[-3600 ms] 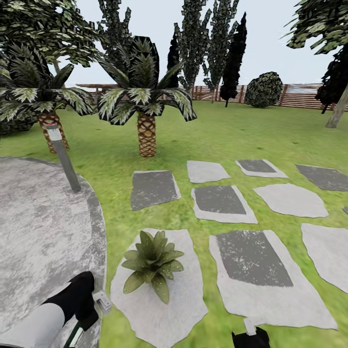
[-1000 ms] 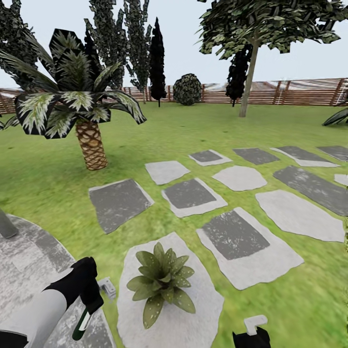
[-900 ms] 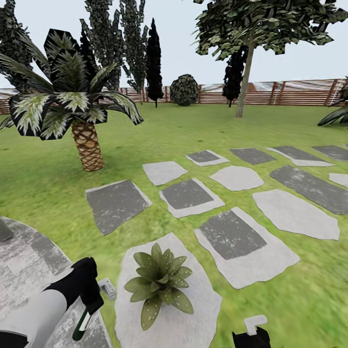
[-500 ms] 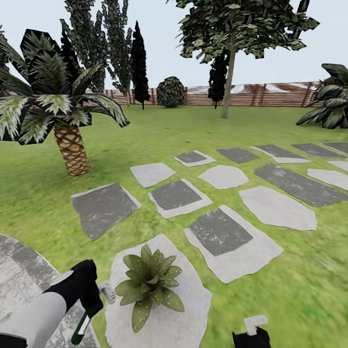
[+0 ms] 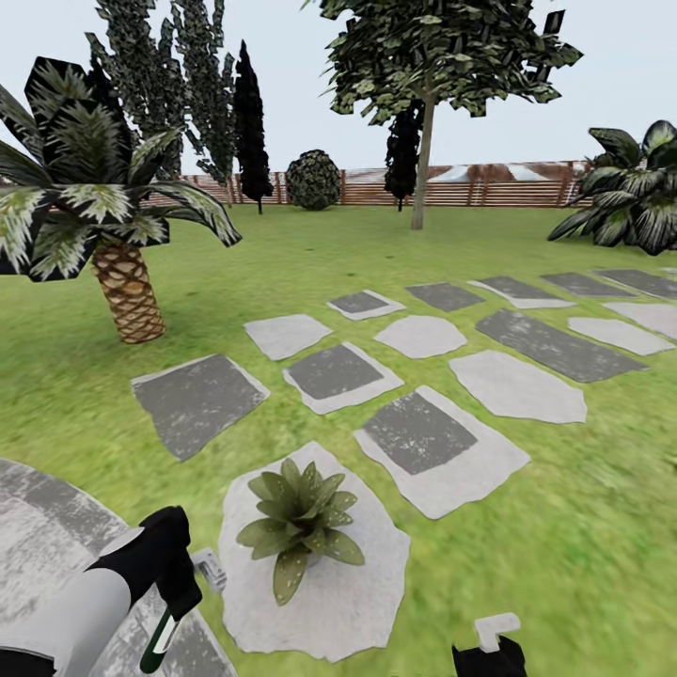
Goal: Pick up the pesticide atomizer in the garden and spray insectifuge to fully cover both potted plants in the garden.
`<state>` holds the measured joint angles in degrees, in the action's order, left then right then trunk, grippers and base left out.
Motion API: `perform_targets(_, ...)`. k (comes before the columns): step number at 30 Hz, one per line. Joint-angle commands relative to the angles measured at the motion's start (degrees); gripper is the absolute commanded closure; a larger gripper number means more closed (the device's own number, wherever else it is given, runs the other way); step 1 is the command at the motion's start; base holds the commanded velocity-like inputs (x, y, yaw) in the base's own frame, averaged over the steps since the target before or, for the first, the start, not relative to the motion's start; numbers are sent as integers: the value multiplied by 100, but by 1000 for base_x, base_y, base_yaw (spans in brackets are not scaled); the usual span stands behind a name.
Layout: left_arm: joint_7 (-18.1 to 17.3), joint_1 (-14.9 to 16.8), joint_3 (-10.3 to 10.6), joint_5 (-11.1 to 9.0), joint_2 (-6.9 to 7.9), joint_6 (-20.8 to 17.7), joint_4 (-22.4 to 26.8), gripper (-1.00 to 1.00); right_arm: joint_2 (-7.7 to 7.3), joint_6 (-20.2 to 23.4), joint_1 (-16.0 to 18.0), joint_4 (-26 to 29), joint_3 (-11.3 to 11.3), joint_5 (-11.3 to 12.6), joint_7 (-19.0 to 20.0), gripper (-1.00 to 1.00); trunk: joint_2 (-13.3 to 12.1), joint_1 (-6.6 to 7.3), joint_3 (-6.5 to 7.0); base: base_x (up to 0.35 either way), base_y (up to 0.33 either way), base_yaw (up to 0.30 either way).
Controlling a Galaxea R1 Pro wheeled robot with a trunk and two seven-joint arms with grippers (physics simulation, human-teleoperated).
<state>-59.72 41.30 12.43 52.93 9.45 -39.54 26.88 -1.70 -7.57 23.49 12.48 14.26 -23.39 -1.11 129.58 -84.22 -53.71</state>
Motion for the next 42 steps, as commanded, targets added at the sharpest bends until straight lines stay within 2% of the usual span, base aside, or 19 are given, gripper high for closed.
perform_targets(1, -34, -3, 18, 10, 5, -37, 9, 100, 3, -26, 6, -9, 42, -60, -12, -100, 2, 1, -5, -15, 299, -259)
perform_targets(5, -19, -3, -8, 4, -15, -36, -6, 100, 3, -27, 6, -9, 42, -60, -12, -100, 2, 1, -5, -4, 234, -262)
perform_targets(13, -38, -34, -13, -42, -39, -36, -39, 100, 6, -26, 6, -10, 42, -60, -12, -100, 2, 1, -5, 0, 18, -252)
perform_targets(17, -61, -43, 1, -31, -36, -44, -96, 100, 19, -26, 6, -15, 42, -60, -12, -100, 2, 1, -5, 0, 0, -32)
perform_targets(22, -334, -43, 24, -6, -33, -35, -90, 100, 20, -26, 6, -18, 42, -60, -12, -100, 2, 1, -1, 0, 0, -48)
perform_targets(27, -292, -43, 31, 32, 0, -36, -13, 100, 20, -26, 6, -16, 42, -60, -12, -100, 2, 1, 21, -19, 19, -208)
perform_targets(42, -292, -43, 22, 33, 4, -42, -8, 100, 20, -26, 6, -11, 42, -60, -12, -100, 2, 1, 89, -180, 249, -222)
